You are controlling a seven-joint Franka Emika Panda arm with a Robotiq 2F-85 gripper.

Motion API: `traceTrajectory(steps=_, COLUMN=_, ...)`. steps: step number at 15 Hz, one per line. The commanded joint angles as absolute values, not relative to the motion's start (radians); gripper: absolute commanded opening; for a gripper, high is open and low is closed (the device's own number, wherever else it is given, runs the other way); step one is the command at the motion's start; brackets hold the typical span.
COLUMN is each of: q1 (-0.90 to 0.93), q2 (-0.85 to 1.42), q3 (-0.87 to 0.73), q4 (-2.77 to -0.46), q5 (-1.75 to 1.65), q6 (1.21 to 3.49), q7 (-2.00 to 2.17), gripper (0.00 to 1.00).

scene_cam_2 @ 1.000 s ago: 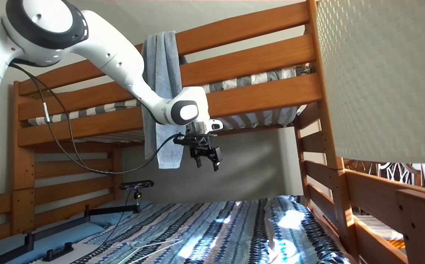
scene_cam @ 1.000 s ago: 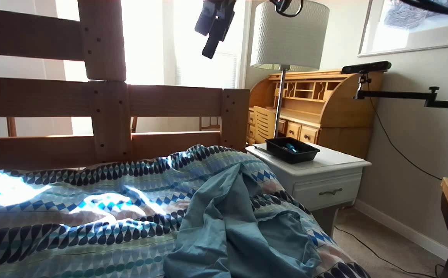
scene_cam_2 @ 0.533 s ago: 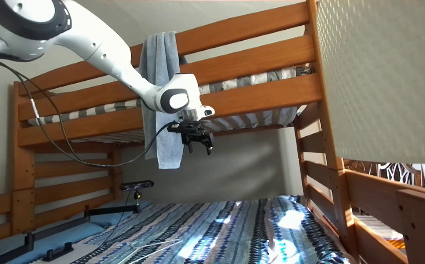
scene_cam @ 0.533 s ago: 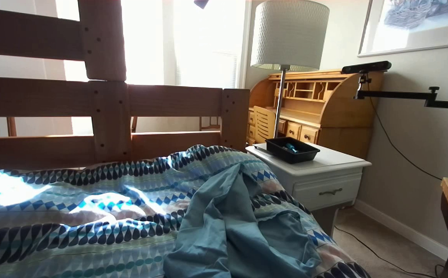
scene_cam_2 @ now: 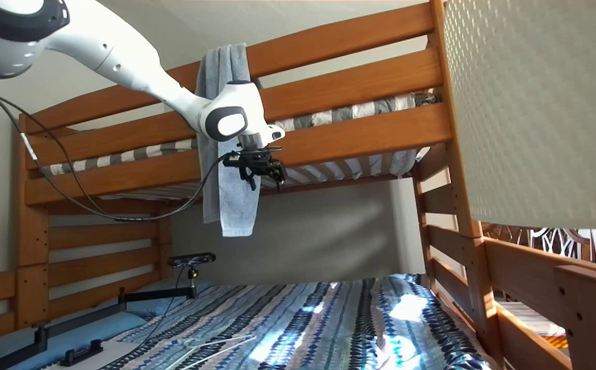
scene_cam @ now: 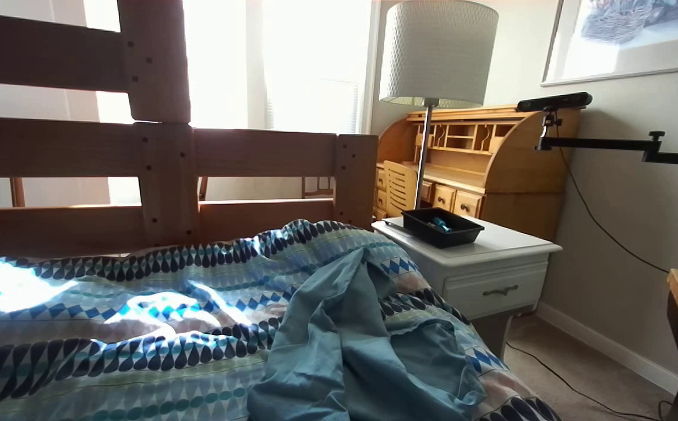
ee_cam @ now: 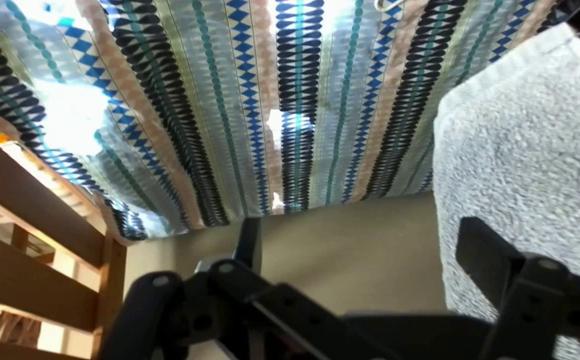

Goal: Remove the blue cloth and towel and put them on the bed

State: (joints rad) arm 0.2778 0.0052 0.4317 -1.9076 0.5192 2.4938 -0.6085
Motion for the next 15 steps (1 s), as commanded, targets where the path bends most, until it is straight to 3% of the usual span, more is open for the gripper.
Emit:
traceTrajectory(steps=1, q1=0.333, q2=-0.067, q3=0.417, q4=-1.931, q5=0.667, q6=2.534, q7=-0.724, gripper=1.00)
traceTrajectory(steps=15, q1=0.528, q2=-0.137, q3=0.434, q4=-1.864, q5=1.168, q6=2.784, q7=-1.105, gripper=1.00)
